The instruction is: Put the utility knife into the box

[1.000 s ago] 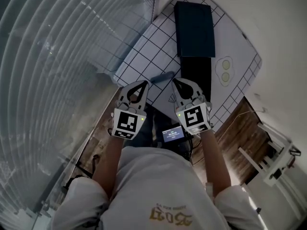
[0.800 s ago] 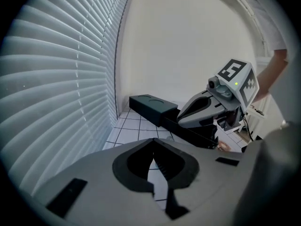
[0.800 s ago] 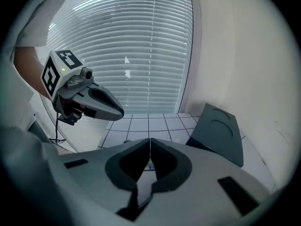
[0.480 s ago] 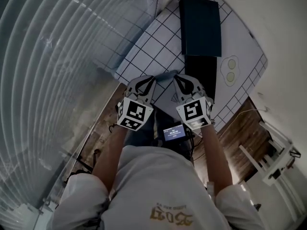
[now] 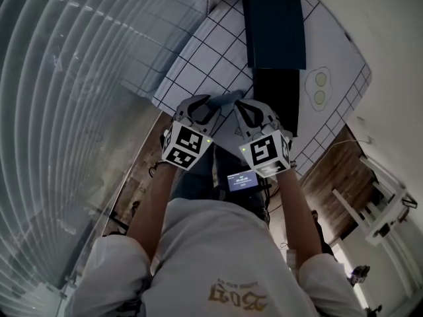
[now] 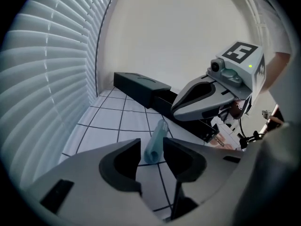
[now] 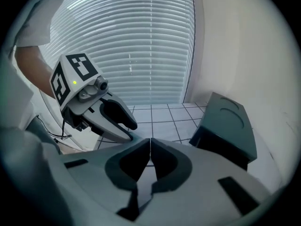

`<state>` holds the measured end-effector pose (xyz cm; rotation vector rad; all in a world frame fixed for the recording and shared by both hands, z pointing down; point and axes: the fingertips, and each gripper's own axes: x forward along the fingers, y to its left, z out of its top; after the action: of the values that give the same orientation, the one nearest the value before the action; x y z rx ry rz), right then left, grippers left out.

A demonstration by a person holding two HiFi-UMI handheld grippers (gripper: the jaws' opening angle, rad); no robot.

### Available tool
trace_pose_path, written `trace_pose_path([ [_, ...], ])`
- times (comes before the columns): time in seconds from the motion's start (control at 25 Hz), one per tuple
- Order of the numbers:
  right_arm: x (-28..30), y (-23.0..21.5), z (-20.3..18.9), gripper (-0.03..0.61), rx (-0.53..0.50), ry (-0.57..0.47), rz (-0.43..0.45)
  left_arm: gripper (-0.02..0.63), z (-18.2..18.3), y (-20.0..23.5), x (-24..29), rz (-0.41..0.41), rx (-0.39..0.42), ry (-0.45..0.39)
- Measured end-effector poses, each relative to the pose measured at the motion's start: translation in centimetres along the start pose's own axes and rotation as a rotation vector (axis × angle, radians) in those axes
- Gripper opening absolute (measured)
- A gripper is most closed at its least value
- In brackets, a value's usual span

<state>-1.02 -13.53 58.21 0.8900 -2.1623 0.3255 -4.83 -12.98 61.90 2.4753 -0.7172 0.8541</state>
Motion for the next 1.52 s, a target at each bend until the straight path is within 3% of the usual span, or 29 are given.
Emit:
trace_pose_path([
  [0.12,-0.1,0.3,-0.3,0.008,-0.003,0.002,0.008,0.162,-0.1,-0.1,0.7,-0.020,-0.020,0.011],
  [0.48,-0.1,0.4,-0.6,0.008,0.003,0.007,0.009,0.164,-1.0,0.1,1.7,-0.020,0.030,0.114],
  [0.68,-0.2,0.2,-0.5,0.008,0.039,-0.001,-0.017,0.132,-1.3,-0.4,1.7,-0.064,0.043,0.164],
  [1.08,-0.7,-0.3,-0.2,0.008,0.102,-0.018,-0.063,0.089,-1.1,-1.3,1.0,-0.111,0.070,0.153],
  [1.16,-0.9,-0.3,-0.1,0.008,0.111,-0.019,-0.073,0.078,-0.9,-1.4,0.7,-0.094,0.115,0.144],
  [1.36,-1.6,-0.4,-0.3,0.008,0.161,-0.022,-0.105,0.078,-1.4,-1.5,0.8,-0.019,0.367,0.194],
  [1.52,-2.0,-0.4,-0.5,0.008,0.184,-0.018,-0.122,0.088,-1.6,-1.4,1.1,-0.028,0.360,0.216],
])
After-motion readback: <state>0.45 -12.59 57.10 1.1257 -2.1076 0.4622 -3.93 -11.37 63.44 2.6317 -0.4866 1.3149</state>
